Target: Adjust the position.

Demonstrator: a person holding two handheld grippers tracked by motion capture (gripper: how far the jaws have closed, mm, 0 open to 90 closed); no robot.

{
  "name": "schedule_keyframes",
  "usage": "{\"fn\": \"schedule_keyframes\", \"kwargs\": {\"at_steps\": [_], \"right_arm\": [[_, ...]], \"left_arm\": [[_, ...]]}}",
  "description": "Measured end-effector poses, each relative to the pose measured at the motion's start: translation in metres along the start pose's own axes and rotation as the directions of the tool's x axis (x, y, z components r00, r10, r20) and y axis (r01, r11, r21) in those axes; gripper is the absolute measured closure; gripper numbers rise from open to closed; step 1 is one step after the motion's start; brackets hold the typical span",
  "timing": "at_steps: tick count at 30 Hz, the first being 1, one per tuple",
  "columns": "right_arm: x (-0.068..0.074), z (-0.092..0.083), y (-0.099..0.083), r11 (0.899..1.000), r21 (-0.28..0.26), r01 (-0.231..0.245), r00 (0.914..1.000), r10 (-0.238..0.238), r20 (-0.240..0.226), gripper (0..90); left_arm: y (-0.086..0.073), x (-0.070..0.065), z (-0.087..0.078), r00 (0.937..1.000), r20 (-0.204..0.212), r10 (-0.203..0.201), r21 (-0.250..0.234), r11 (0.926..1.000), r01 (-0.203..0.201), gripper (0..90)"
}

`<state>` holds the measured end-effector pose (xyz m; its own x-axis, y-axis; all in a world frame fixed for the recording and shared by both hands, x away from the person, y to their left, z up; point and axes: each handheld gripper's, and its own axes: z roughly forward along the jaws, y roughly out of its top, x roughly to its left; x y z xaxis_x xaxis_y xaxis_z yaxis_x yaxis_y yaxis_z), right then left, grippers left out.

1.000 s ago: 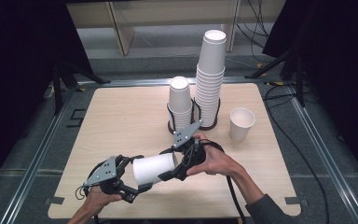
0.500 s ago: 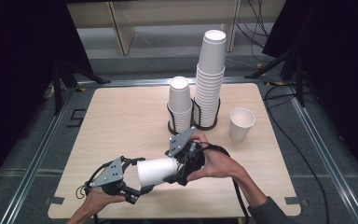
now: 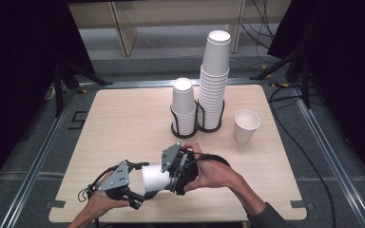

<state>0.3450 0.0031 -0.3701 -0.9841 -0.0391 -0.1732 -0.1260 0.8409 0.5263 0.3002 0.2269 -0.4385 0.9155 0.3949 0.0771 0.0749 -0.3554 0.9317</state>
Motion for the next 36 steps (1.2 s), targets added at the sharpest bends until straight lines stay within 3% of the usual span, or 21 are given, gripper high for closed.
{"fn": "schedule_keyframes", "kwargs": {"at_steps": [14, 27, 32, 34, 36], "right_arm": [[0.003, 0.021, 0.010, 0.994, 0.073, 0.080, 0.9968, -0.079, -0.015, 16.9], [0.003, 0.028, 0.010, 0.990, 0.070, 0.119, 0.9925, -0.116, -0.038, 19.2], [0.000, 0.024, 0.006, 0.994, 0.016, 0.105, 0.9930, -0.103, -0.057, 19.3], [0.000, 0.024, 0.005, 0.998, -0.005, 0.065, 0.9955, -0.066, -0.068, 19.3], [0.000, 0.023, 0.003, 0.998, -0.008, 0.062, 0.9960, -0.063, -0.064, 19.5]], "left_arm": [[-0.001, -0.001, 0.002, 0.9996, 0.013, 0.026, 0.032, 0.9992, -0.026, 9.1], [-0.002, -0.001, 0.001, 0.9994, 0.030, 0.017, 0.035, 0.9992, -0.018, 8.4], [-0.003, 0.002, 0.000, 0.9992, 0.034, -0.022, -0.040, 0.9989, 0.023, 6.5], [-0.003, 0.003, -0.002, 0.9991, 0.035, -0.023, -0.039, 0.9989, 0.024, 6.1], [-0.003, 0.004, -0.002, 0.9986, 0.038, -0.036, -0.062, 0.9973, 0.039, 6.4]]}}
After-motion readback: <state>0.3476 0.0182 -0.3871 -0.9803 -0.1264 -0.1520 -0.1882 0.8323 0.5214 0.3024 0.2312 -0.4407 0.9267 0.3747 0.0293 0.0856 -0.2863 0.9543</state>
